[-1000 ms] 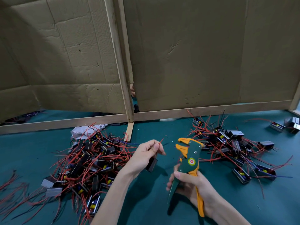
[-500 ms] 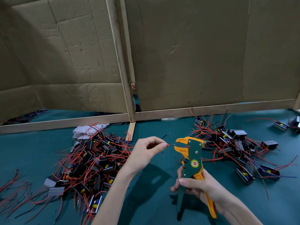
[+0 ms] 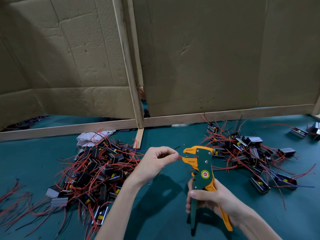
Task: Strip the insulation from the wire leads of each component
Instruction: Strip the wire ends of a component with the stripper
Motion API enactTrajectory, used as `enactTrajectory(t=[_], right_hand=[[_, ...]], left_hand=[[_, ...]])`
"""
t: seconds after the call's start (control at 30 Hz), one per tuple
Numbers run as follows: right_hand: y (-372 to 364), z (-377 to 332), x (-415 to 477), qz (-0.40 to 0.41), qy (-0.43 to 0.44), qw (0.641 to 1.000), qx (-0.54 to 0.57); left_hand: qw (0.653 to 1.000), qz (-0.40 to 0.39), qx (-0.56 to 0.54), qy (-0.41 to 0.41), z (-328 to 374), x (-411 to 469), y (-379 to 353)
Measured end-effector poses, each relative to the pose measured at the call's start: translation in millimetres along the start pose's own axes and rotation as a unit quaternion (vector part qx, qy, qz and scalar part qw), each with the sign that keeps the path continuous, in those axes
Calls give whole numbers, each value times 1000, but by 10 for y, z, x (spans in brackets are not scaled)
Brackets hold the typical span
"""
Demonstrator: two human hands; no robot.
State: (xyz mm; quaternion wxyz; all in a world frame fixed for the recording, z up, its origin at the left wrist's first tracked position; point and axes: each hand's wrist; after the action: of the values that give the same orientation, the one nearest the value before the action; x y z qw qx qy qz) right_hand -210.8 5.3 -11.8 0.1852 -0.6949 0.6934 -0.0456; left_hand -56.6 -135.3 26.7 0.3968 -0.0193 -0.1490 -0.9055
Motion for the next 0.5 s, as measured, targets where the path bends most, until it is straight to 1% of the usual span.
enactTrajectory(t=[0.17, 0.33, 0.5], right_hand=[[-27, 0, -17, 21, -22, 1000, -6], [-117, 30, -40, 73, -48, 995, -43], [-310, 175, -3, 147, -39, 988, -41]], left_hand=[[1000, -7, -3, 7, 13, -10, 12], [999, -25, 12, 16, 38, -16, 62], [998, -31, 39, 44, 0, -11, 129]])
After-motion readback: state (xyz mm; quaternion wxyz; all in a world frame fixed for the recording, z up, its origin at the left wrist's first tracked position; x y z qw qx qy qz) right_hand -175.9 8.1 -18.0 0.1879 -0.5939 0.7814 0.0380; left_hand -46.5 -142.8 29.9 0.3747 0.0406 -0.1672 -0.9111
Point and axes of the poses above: each hand's wrist, its own x-axis towards the middle knuckle, its own y-axis out of the back of the hand, z = x × y, and after that the axes turned 2 degrees about z, right-handed
